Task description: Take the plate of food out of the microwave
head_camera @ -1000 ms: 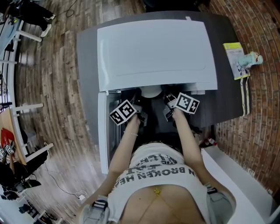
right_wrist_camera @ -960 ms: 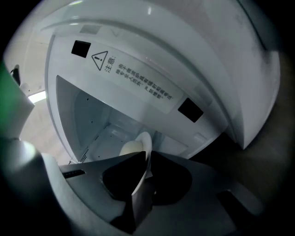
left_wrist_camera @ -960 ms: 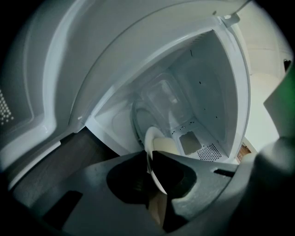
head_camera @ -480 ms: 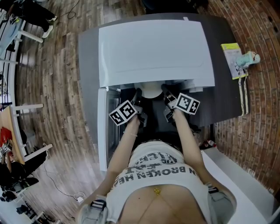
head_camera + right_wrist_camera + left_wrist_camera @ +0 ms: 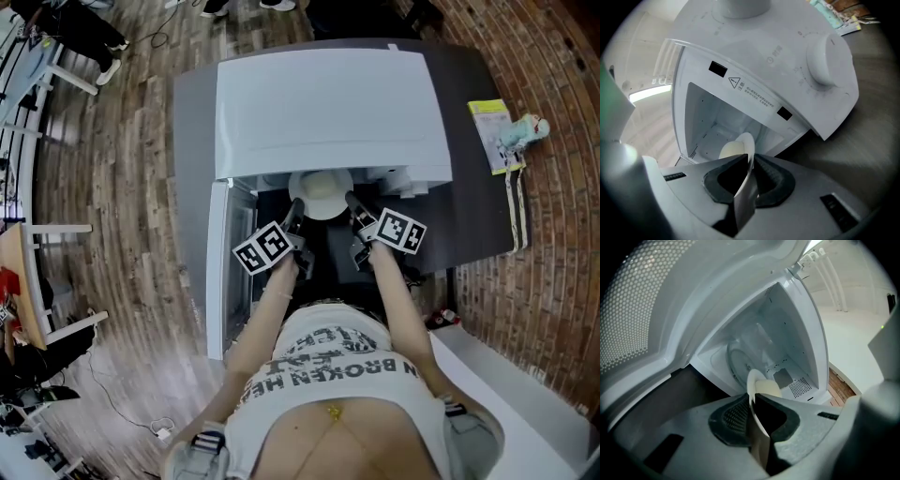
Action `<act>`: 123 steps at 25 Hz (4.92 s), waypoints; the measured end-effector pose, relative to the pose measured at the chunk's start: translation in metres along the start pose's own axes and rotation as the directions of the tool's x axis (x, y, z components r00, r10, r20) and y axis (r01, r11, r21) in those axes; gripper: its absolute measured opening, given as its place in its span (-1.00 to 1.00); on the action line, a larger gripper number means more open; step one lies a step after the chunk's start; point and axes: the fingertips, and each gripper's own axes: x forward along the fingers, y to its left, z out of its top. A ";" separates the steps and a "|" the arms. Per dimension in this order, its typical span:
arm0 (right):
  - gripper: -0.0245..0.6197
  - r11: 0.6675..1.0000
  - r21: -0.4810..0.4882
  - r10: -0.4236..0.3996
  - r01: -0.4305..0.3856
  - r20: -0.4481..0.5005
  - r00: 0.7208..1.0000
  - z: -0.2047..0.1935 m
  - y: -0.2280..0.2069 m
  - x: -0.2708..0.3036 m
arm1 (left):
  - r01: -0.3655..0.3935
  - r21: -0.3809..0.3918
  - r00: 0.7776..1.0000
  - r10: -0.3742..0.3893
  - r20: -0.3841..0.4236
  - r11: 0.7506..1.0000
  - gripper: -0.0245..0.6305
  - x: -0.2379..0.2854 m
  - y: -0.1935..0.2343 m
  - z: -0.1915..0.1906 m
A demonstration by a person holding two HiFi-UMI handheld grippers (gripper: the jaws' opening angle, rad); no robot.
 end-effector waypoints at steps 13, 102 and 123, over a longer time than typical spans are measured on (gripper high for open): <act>-0.80 1.000 -0.012 -0.016 0.016 0.013 1.000 -0.015 0.013 -0.033 | 0.037 0.006 0.999 -0.036 -0.012 0.999 -0.78 -0.029 -0.012 -0.017; -0.80 0.992 -0.097 0.056 -0.075 -0.180 0.982 -0.132 0.029 -0.172 | -0.056 -0.044 0.987 0.062 0.145 0.997 -0.78 -0.188 -0.033 -0.152; -0.80 0.999 -0.026 0.019 -0.020 -0.023 1.000 -0.198 0.056 -0.179 | 0.032 0.016 0.998 -0.033 0.045 0.999 -0.78 -0.240 0.002 -0.145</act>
